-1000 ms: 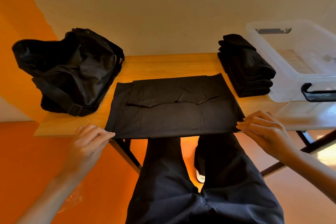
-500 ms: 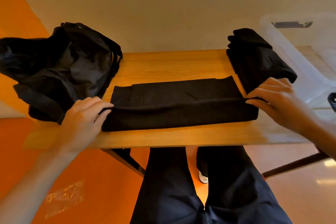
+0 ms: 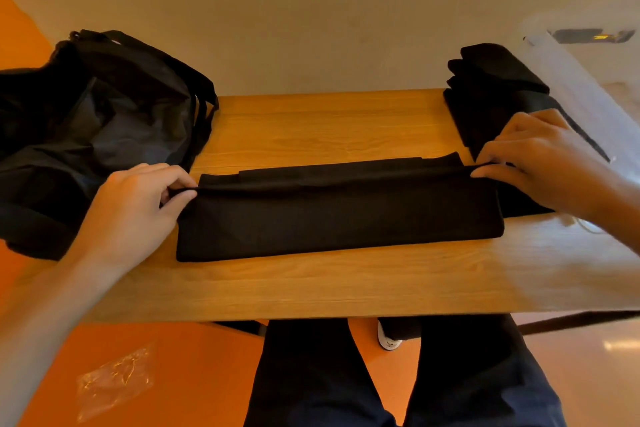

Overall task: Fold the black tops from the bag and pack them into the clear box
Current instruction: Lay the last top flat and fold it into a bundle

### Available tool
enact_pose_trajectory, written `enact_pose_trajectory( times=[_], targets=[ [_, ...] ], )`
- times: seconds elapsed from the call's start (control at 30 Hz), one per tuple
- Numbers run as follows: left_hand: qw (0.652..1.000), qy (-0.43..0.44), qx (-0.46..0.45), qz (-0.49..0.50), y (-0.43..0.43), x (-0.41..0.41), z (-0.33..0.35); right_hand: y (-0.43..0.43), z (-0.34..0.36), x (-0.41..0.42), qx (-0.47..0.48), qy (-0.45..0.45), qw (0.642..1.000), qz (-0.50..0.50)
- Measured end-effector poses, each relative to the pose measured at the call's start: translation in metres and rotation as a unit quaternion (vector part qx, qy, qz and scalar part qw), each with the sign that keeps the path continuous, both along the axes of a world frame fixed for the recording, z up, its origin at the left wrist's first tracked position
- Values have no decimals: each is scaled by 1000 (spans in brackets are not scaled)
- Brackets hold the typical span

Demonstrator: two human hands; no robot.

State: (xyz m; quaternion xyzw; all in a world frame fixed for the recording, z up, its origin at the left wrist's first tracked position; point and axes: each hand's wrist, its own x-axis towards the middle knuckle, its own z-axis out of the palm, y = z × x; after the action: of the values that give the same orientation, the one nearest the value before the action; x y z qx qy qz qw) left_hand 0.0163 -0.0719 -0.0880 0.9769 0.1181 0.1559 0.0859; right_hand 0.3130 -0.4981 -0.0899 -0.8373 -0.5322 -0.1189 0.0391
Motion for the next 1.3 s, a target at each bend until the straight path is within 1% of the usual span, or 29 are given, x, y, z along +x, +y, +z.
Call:
enact_pose_trajectory(
  times=[0.1,0.3,0.47,0.73,0.9,0.97,1.03,1.07,1.1,1.13,1.17,1.2,1.23,1.3],
  targets=[
    [1000,0,-22,22,2,6,3,3,4,15,-11,11,1000,-7],
    [997,19,-52,51,7,24,4,20,6,27,-78,31,996,-28],
    [997,45,-32,60,10,38,6,34,5,33,-105,56,992,-50],
    [996,32,-16,82,10,51,-1,46,3,36,-137,61,985,-83],
    [993,61,-10,96,12,57,-9,49,-1,35,-121,45,989,-76],
    [991,68,7,116,8,58,-11,49,0,33,-113,9,991,-69],
    [989,40,48,134,-6,54,-13,51,2,27,-103,-40,991,-78],
    [989,16,63,129,-21,52,-12,55,4,16,-82,-48,992,-88],
    [992,-4,64,112,-41,51,-11,63,4,1,-40,-47,994,-93],
    [995,-8,49,90,-63,52,-11,74,2,-20,1,-28,995,-91],
    [997,11,30,67,-83,56,-15,89,-5,-44,24,4,996,-86],
    [998,47,16,48,-100,62,-22,105,-14,-70,14,46,995,-83],
    [996,85,13,38,-112,69,-32,121,-24,-91,-15,86,993,-78],
    [988,149,17,45,-120,80,-53,144,-45,-114,-71,146,983,-87]
  ],
)
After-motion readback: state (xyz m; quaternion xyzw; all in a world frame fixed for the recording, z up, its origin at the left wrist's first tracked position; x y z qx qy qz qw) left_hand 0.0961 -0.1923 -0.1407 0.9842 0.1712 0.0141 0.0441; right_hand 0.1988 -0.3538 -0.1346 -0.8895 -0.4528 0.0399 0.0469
